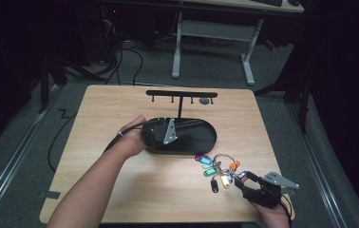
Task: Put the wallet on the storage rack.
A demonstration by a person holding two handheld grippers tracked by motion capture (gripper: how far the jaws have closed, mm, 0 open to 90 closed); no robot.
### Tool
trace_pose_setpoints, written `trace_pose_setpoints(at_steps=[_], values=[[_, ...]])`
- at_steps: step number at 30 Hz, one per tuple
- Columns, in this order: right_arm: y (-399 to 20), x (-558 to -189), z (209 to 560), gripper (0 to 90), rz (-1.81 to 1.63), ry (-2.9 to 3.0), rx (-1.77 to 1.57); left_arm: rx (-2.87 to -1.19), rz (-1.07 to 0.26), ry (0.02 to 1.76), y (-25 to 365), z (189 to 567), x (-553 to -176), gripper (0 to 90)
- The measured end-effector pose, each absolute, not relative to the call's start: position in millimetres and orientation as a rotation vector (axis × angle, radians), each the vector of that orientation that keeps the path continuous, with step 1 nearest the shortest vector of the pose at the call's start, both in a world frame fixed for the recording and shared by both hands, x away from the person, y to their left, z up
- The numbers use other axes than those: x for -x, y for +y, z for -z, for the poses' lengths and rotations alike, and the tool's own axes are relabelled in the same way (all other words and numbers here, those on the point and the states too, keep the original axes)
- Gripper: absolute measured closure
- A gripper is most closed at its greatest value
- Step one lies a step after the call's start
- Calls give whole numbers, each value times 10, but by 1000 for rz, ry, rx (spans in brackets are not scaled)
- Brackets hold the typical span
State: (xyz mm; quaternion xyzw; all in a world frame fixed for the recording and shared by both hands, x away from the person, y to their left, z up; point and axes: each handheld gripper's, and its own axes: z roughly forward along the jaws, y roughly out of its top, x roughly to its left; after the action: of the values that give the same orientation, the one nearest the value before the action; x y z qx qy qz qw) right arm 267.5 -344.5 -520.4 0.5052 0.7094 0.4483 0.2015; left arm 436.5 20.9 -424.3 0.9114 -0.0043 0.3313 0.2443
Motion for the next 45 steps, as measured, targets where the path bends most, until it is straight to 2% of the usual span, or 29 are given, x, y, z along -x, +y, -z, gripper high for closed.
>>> trace_pose_setpoints(at_steps=[9,17,26,30,33,36,41,42,45], values=[[-3449,-2686,5229,342,-1253,1988,-1424,-2526,-912,-37,99,4495,-4531,763],[-3456,-2679,5228,343,-1260,1979,-1441,-2540,-937,-47,126,4561,-4620,755],[-3449,-2676,5227,343,-1254,1987,-1436,-2575,-892,34,153,4640,-4633,730],[-3447,-2684,5233,343,-1253,1990,-1443,-2599,-842,57,143,4651,-4641,662],[-3444,-2682,5228,343,-1253,1989,-1437,-2634,-841,95,131,4682,-4640,660],[-3442,-2675,5222,343,-1253,1989,-1432,-2629,-816,104,137,4693,-4629,619],[-3446,-2678,5221,343,-1256,1985,-1439,-2601,-721,161,165,4680,-4578,562],[-3444,-2670,5215,343,-1253,1983,-1435,-2569,-691,189,175,4662,-4549,510],[-3445,-2664,5206,342,-1250,1976,-1439,-2533,-669,233,201,4621,-4502,520]])
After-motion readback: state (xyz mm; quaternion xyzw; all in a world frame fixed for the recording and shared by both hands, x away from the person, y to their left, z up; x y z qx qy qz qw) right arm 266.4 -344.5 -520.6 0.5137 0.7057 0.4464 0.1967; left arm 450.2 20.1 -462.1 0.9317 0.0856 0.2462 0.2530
